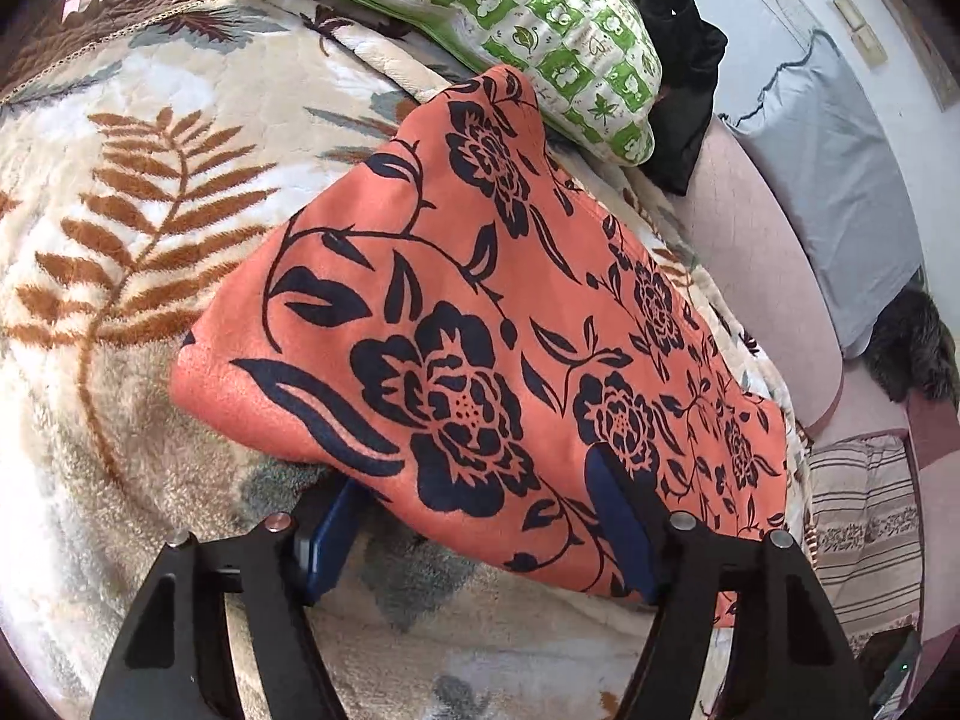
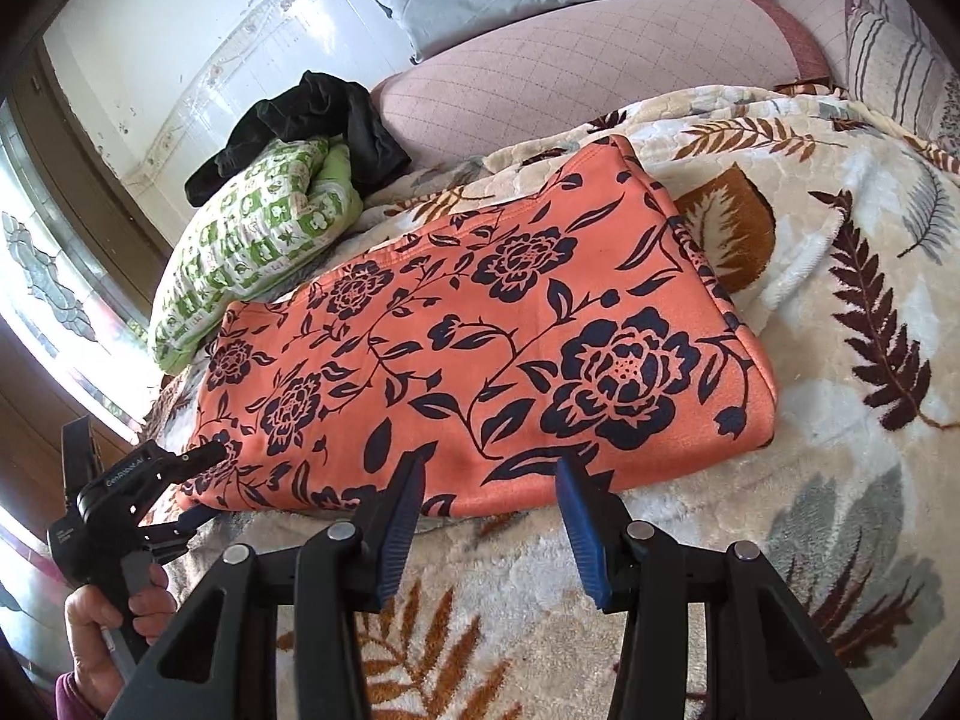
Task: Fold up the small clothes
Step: 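Grasp the folded shirt edge with the left gripper and lift it, then fold the lifted half over toward the right gripper with the left gripper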
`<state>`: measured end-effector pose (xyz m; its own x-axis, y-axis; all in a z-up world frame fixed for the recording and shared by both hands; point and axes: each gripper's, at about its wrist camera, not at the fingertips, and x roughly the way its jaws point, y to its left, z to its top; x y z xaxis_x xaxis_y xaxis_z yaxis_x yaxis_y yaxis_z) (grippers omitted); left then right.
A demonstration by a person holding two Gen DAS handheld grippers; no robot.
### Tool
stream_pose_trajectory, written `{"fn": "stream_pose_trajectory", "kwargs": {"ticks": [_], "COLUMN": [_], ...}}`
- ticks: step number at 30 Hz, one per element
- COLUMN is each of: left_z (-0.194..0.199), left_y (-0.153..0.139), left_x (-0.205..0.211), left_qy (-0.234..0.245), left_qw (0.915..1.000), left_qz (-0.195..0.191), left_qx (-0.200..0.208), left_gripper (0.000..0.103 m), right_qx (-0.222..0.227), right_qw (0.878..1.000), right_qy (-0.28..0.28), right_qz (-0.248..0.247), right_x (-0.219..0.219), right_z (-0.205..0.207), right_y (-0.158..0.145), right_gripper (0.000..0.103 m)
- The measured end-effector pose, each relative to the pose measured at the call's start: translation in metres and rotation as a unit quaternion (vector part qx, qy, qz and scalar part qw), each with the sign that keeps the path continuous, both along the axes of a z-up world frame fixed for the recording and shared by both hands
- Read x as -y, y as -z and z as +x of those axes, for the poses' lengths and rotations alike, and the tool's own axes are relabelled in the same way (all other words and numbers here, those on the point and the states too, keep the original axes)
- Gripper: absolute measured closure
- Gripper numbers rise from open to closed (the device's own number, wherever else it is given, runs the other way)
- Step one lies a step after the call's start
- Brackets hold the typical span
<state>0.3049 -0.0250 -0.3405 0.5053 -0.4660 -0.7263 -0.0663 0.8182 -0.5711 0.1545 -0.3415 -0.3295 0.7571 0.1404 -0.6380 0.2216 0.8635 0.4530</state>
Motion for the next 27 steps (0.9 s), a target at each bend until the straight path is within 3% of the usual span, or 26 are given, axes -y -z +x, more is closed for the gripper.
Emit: {"fn": "stream_pose_trajectory", "kwargs": {"ticks": [3,5,7,8,9,12,19,20,21,23,27], "left_z": [0.001,0.002,0.005,0.006,0.007,0.007,0.011,0.011,0.010,0.010,0.017], "left_y": [-0.002,-0.006,-0.004,-0.002,0.001,0.004,-0.002,-0.003,-0.005,-0.008,0.000], "left_x": [-0.003,0.000,0.004,0.005,0.006,0.005,0.009,0.008,0.006,0.003,0.002], "left_qy": [-0.013,-0.007,-0.007,-0.011,-0.016,-0.036,-0.048,-0.051,-0.058,-0.063,-0.060], "left_qw": [0.9996,0.9994,0.9995,0.9994,0.9994,0.9987,0.9979,0.9975,0.9969,0.9957,0.9969], "left_qz": [-0.022,-0.016,-0.002,-0.002,-0.006,-0.014,0.003,0.006,0.012,0.022,0.025], "left_qx": [0.015,0.028,0.032,0.032,0.030,0.034,0.044,0.048,0.053,0.064,0.043], "left_gripper": [0.040,0.040,0.038,0.032,0.026,0.021,0.021,0.029,0.046,0.062,0.061], "right_qx": [0.000,0.001,0.002,0.002,0.003,0.002,0.005,0.008,0.012,0.021,0.025], "right_qw": [1.000,1.000,0.999,0.999,0.999,0.999,1.000,1.000,1.000,0.999,0.997], "right_qy": [-0.011,-0.017,-0.020,-0.020,-0.018,-0.015,0.001,0.002,0.002,0.014,0.059], "right_qz": [-0.015,-0.021,-0.024,-0.026,-0.028,-0.032,-0.027,-0.024,-0.020,-0.027,-0.031], "right_x": [-0.007,-0.012,-0.015,-0.016,-0.016,-0.015,-0.008,-0.007,-0.006,-0.003,0.018], "right_z": [0.006,0.008,0.009,0.010,0.010,0.011,0.014,0.015,0.015,0.015,0.014], "right_y": [-0.001,-0.002,-0.002,-0.002,-0.002,-0.001,0.002,0.002,0.002,-0.002,-0.008], "right_gripper": [0.054,0.054,0.054,0.054,0.054,0.054,0.054,0.054,0.055,0.069,0.070]}}
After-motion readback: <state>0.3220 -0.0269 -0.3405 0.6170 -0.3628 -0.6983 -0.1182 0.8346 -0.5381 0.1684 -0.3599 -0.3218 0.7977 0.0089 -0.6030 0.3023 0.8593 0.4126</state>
